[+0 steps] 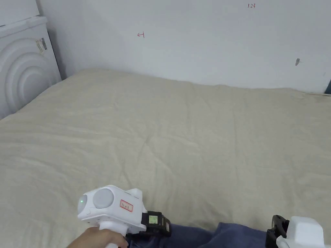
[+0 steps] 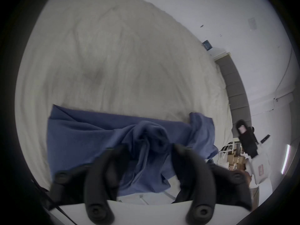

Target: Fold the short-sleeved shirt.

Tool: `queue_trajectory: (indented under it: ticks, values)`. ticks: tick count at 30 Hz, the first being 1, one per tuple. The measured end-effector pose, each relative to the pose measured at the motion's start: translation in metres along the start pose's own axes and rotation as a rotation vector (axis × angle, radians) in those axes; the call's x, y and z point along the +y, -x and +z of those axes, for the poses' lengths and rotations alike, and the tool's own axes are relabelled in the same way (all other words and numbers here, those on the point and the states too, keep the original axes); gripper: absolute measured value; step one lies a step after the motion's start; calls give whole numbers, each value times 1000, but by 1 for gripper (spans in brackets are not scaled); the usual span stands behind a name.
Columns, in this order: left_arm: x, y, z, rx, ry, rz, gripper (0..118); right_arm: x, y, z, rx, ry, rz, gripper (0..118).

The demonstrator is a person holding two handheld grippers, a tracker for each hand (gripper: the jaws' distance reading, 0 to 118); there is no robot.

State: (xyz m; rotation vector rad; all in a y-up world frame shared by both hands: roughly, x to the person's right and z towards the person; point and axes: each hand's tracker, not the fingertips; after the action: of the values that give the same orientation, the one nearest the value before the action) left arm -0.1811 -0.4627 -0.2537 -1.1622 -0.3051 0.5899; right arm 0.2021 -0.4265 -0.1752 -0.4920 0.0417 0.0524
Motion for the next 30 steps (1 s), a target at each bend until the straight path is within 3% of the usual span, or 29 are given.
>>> queue_trajectory:
  ticks: [5, 9, 12, 17, 20, 30]
  values:
    - [-1, 9, 60, -86, -157, -37, 74, 0, 1, -1, 10, 0, -7, 1]
    - [-7, 39, 76, -54, -232, -12, 71, -1, 4, -3, 18, 7, -8, 1]
    - [-13, 60, 60, -45, -184, 32, 52, -1, 6, -2, 24, 8, -5, 1]
    - [-31, 74, 18, 18, -103, 15, 43, 1, 6, 0, 28, 0, -2, 1]
    - [-38, 78, 12, -25, -90, 77, 42, 3, 5, 3, 24, -2, 0, 1]
    - [-47, 63, 9, -93, -46, 35, 42, -1, 4, 3, 21, 8, 2, 1]
